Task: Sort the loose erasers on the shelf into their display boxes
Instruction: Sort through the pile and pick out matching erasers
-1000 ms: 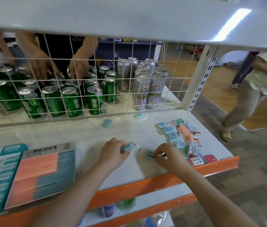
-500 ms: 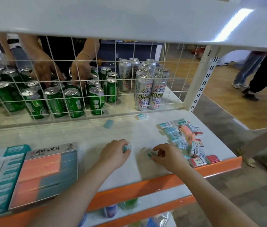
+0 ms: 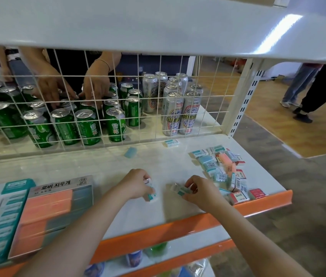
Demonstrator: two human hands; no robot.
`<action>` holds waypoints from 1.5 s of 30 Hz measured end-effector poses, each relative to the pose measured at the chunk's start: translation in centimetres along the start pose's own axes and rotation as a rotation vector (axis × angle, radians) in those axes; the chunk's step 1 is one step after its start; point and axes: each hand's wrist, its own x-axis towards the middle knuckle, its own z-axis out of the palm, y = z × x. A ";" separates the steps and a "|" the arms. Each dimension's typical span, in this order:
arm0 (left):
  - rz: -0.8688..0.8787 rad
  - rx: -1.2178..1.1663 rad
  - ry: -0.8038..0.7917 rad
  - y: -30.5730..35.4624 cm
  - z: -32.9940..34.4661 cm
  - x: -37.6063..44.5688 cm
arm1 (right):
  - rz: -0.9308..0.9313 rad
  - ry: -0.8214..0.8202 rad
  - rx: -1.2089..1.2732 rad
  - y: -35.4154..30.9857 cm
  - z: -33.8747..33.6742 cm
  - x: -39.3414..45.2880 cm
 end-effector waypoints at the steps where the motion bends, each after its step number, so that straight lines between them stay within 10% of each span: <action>1: -0.010 -0.032 0.021 -0.1 -0.1 -0.1 | 0.000 -0.001 0.015 -0.1 0.0 -0.1; 19: -0.017 -0.856 0.332 -0.1 -0.5 -5.3 | -0.066 0.135 0.582 -2.6 -2.9 -1.7; 45: -0.035 -0.726 0.438 -2.2 -1.1 -8.4 | -0.122 0.072 0.523 -4.7 -1.3 -2.7</action>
